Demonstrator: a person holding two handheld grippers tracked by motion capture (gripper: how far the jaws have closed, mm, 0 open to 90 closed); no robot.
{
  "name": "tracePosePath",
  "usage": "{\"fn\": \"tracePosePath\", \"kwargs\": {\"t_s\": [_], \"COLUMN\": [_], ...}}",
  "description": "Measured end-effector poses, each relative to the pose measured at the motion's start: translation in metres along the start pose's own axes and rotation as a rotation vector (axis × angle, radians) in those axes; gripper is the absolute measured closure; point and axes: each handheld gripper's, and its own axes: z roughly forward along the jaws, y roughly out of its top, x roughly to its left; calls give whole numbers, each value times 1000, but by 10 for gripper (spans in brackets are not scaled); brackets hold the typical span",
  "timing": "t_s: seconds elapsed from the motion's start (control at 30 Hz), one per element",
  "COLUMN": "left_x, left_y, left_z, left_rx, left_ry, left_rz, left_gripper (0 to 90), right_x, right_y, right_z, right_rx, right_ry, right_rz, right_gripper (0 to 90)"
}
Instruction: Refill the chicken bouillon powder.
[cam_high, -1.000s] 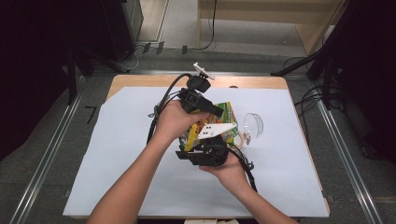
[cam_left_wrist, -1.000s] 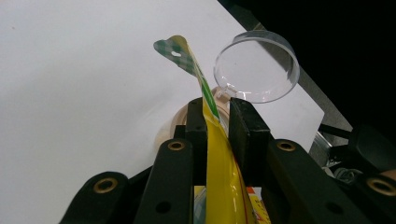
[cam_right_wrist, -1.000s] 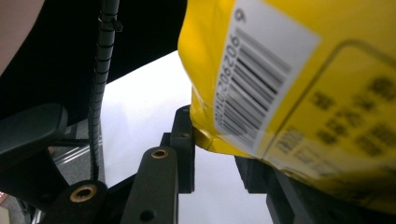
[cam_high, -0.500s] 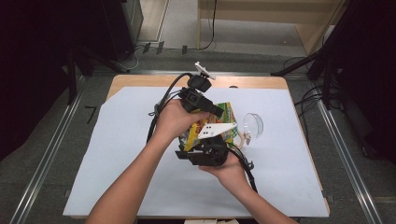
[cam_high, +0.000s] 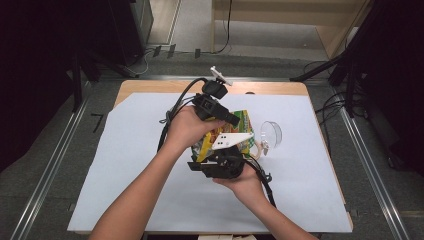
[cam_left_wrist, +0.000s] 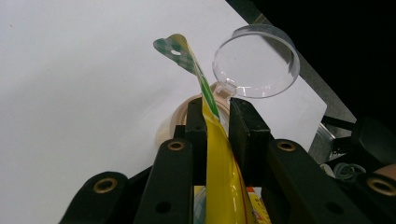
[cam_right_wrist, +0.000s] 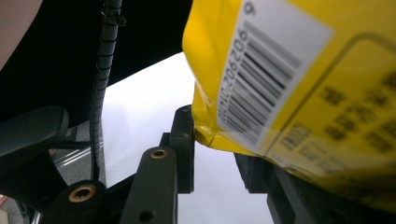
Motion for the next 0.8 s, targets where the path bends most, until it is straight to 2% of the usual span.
{"fn": "tracePosePath", "kwargs": {"t_s": [0.4,0.57,0.8], "left_x": [1,1,3], "left_y": [-10,-15,-24], "left_z": [-3,-5,-6], "left_rx": [-26,-42,-64], "left_ry": [-14,-25,-30], "left_rz": [16,21,23], "left_gripper": [786,790,819], "right_x": [2,3,3], "right_y": [-6,-9,-15], "right_z": [6,8,11], "right_rx": [-2,-12,5], "right_ry": [-6,5,-7], "right_rz": [-33,-37,-45], "right_gripper": [683,634,614]}}
